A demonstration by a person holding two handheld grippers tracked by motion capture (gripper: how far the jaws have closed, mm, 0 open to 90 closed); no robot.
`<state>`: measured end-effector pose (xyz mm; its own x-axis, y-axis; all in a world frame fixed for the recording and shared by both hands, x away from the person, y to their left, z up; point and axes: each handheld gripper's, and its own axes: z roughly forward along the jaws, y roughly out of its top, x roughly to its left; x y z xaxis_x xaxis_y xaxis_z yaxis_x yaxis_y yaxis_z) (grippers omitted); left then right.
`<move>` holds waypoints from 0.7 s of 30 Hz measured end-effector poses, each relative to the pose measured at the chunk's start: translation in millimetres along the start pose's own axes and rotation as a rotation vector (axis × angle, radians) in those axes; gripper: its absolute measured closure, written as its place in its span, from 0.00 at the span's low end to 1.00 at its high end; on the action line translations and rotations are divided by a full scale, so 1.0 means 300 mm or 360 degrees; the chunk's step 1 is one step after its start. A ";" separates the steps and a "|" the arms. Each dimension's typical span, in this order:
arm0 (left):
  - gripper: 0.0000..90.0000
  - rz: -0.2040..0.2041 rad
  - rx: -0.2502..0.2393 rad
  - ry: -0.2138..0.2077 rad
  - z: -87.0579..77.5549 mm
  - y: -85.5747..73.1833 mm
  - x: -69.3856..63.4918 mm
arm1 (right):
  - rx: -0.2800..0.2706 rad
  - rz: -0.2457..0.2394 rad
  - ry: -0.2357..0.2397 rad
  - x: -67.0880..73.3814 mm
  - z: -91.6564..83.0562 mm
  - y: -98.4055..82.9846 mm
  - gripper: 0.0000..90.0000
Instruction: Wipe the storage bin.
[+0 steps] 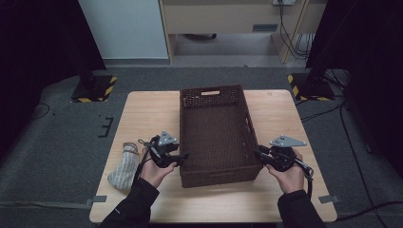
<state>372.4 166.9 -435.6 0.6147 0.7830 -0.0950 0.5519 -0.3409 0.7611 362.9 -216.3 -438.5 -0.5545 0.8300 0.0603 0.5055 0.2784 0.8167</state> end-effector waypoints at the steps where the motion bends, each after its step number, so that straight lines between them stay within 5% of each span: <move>1: 0.50 0.0000 0.0000 0.0000 0.000 0.000 0.000 | 0.0000 0.0000 0.0000 0.000 0.000 0.000 0.75; 6: 0.54 0.0057 0.0034 0.0029 0.020 0.008 0.007 | -0.0079 0.0019 -0.0048 -0.020 0.012 0.032 0.64; 11: 0.63 0.0095 0.0050 0.0085 0.030 0.018 0.072 | -0.0109 0.0051 -0.0066 -0.027 0.066 0.077 0.61; 15: 0.63 0.0006 0.0012 0.0053 0.016 0.011 0.111 | -0.0072 0.0048 -0.0072 -0.022 0.113 0.088 0.63; 21: 0.58 0.0025 -0.0053 0.0023 -0.070 -0.017 0.072 | -0.0056 0.0018 -0.0071 -0.002 0.122 0.084 0.73</move>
<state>370.9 196.5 -428.2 0.6147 0.7853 -0.0738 0.5229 -0.3357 0.7835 400.1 -192.1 -439.0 -0.5185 0.8539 0.0448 0.4875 0.2522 0.8359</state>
